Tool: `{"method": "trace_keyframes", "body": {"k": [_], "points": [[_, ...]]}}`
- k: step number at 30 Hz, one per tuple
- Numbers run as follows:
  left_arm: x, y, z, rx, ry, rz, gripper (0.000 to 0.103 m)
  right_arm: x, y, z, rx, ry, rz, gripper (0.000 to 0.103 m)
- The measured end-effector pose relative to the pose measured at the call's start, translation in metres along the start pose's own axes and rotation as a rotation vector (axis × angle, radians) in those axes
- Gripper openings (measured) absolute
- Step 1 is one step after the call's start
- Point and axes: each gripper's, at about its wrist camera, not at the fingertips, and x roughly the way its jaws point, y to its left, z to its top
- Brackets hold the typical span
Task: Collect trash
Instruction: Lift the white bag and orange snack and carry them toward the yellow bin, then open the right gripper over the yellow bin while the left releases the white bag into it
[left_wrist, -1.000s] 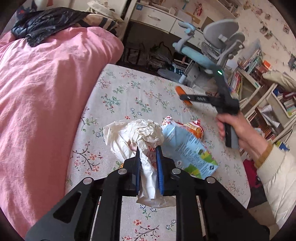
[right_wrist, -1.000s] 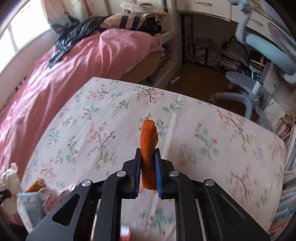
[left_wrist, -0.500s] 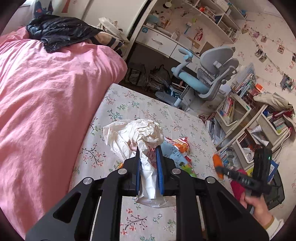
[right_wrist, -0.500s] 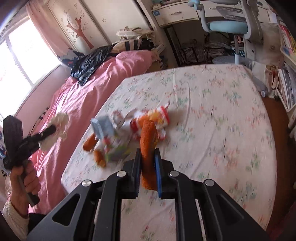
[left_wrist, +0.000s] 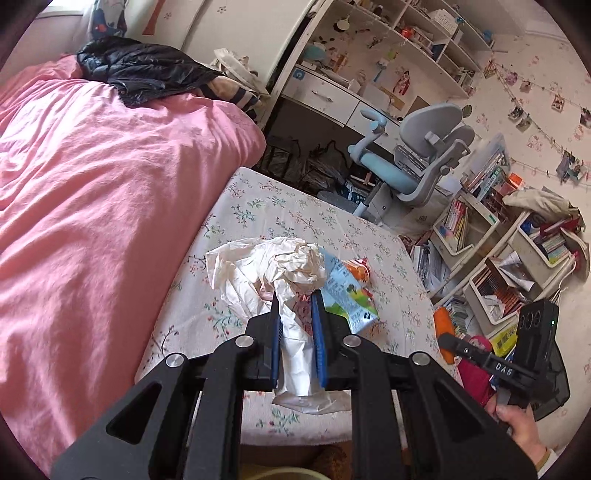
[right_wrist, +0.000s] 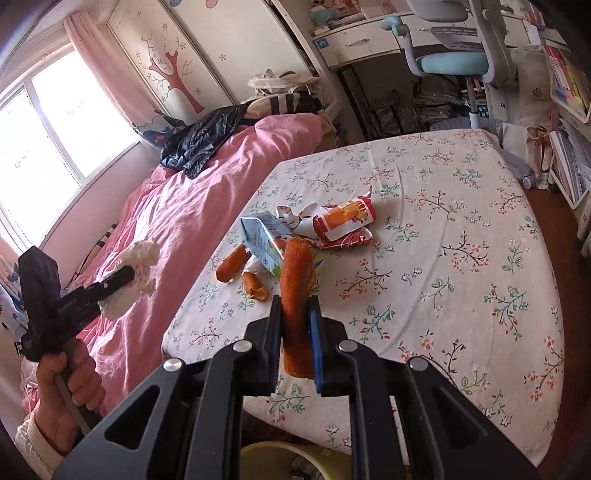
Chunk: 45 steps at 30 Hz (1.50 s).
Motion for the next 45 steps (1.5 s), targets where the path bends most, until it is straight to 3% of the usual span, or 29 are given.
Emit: {"method": "trace_keyframes", "body": {"k": [12, 24, 35, 37, 40, 45], "points": [[-0.021, -0.019, -0.027, 0.077, 0.001, 0.01, 0.014, -0.012, 0.028, -0.033, -0.06, -0.006, 0.022, 0.015], [-0.036, -0.017, -0.037, 0.078, -0.005, 0.019, 0.014, -0.014, 0.059, -0.072, -0.075, 0.034, 0.091, 0.015], [-0.046, -0.019, -0.055, 0.101, 0.007, 0.014, 0.014, 0.006, 0.096, -0.165, -0.094, 0.24, 0.151, 0.015], [-0.048, -0.02, -0.058, 0.106, 0.01, 0.014, 0.014, 0.012, 0.097, -0.178, -0.085, 0.301, 0.137, 0.018], [-0.051, -0.023, -0.064, 0.11, 0.015, 0.015, 0.014, 0.016, 0.09, -0.189, -0.063, 0.345, 0.085, 0.03], [-0.056, -0.029, -0.076, 0.122, 0.028, 0.009, 0.014, 0.001, 0.077, -0.18, -0.03, 0.264, 0.036, 0.045]]}}
